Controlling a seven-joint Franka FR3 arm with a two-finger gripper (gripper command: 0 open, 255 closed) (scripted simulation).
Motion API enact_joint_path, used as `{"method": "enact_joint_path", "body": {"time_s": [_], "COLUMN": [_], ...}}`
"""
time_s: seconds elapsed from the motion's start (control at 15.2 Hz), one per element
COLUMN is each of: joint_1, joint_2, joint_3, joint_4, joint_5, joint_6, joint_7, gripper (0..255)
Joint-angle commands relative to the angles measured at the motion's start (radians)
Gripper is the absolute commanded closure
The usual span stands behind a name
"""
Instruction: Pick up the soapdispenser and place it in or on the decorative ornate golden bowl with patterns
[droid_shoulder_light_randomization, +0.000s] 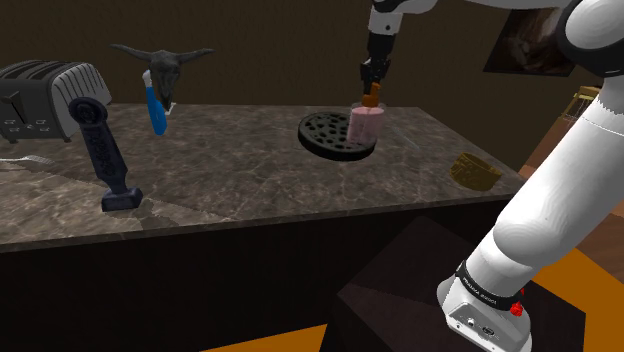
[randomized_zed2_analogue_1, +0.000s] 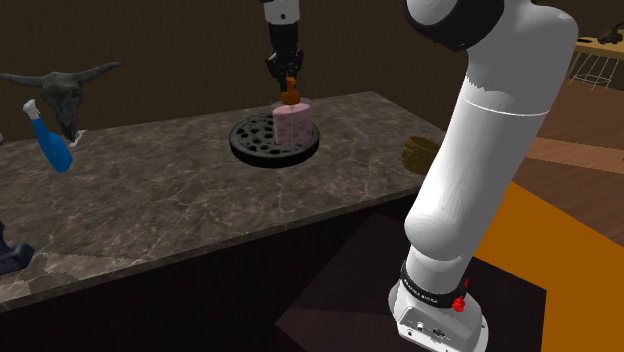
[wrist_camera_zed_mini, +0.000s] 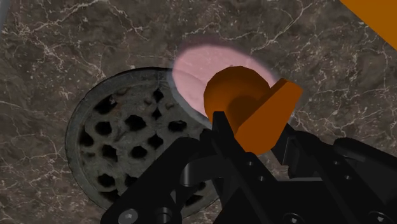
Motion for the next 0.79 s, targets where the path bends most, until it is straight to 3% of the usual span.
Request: {"method": "enact_joint_path", "body": {"time_s": [0.0,0.4,0.73], "joint_1": [0.001,0.0,-0.045], "joint_2": [0.004,0.017,-0.079], "joint_3": [0.001,0.0,-0.047], "joint_4": [0.032,0.121,0.039], "joint_5": [0.001,0.003,-0.015], "joint_6": [-0.028,-0.105,-0.114], "joint_7": [0.001,-0.003,-0.095], "gripper": [255,255,255]}}
